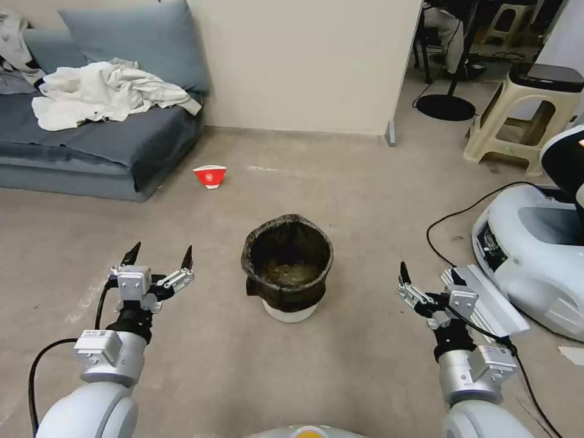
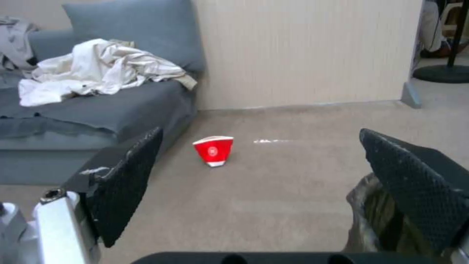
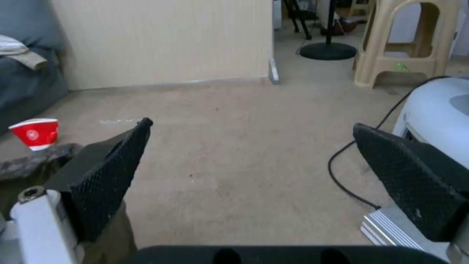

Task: Pick up the trash can from the floor.

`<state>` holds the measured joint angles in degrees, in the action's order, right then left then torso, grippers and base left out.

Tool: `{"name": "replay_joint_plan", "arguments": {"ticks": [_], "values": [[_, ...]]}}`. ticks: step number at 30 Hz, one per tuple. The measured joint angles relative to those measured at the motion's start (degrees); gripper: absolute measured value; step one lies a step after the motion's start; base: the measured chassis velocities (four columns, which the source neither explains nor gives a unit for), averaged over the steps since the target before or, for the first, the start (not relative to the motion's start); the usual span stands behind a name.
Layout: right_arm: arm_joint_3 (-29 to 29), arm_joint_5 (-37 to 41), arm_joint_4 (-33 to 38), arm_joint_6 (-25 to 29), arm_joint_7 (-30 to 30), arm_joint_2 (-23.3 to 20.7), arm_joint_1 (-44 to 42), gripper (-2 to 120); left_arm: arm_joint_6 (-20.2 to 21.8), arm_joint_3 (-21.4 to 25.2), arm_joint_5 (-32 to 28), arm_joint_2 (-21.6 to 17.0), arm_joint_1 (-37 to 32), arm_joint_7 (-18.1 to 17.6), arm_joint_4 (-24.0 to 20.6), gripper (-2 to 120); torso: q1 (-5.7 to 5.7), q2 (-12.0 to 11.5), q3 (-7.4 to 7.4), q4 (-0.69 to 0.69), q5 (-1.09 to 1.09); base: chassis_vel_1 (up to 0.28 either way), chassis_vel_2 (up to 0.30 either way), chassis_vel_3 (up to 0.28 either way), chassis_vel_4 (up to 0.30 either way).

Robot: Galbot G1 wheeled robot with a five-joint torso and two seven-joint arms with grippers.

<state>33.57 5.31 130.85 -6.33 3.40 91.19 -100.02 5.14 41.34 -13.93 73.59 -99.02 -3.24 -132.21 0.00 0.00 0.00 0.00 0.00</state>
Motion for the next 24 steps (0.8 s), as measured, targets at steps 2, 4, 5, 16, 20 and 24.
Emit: {"name": "replay_joint_plan", "arguments": {"ticks": [2, 4, 5, 16, 20, 24], "values": [[0.0, 0.0, 0.0, 0.0, 0.1, 0.0, 0.0, 100, 0.0, 0.0, -0.1, -0.1, 0.1, 0.0, 0.1, 100, 0.0, 0.0, 0.0, 0.0, 0.0, -0.137, 0.107, 0.123, -0.133], [0.0, 0.0, -0.1, 0.0, 0.2, 0.0, 0.0, 100, 0.3, -0.1, -0.7, -0.7, 0.6, 0.0, 0.5, 100, 0.0, 0.0, 0.0, 0.01, 0.0, -0.103, 0.111, 0.109, -0.097], [0.0, 0.1, -0.2, 0.0, 0.3, 0.0, 0.0, 100, 0.9, -0.1, -1.7, -1.3, 1.2, 0.0, 0.8, 100, 0.0, 0.0, 0.0, 0.01, 0.0, -0.084, 0.1, 0.101, -0.066], [0.1, 1.4, -1.5, 1.0, 0.2, -1.3, 0.2, 100, 8.7, -3.4, -9.2, -8.2, 10.2, -2.4, 6.2, 100, -0.01, 0.0, -0.01, 0.0, 0.0, -0.021, 0.022, 0.022, -0.014], [0.4, 1.6, -2.2, 1.0, 0.2, -1.9, 0.7, 100, 12.4, -9.1, -10.4, -9.5, 14.9, -5.2, 9.1, 100, 0.0, 0.0, 0.0, 0.01, 0.0, 0.0, 0.0, 0.0, 0.0], [0.3, 1.6, -2.9, 1.2, 0.7, -2.0, 1.0, 100, 15.3, -16.8, -10.7, -9.1, 20.7, -9.5, 12.2, 100, 0.0, 0.0, 0.0, 0.01, 0.0, 0.0, 0.0, 0.0, 0.0]]}}
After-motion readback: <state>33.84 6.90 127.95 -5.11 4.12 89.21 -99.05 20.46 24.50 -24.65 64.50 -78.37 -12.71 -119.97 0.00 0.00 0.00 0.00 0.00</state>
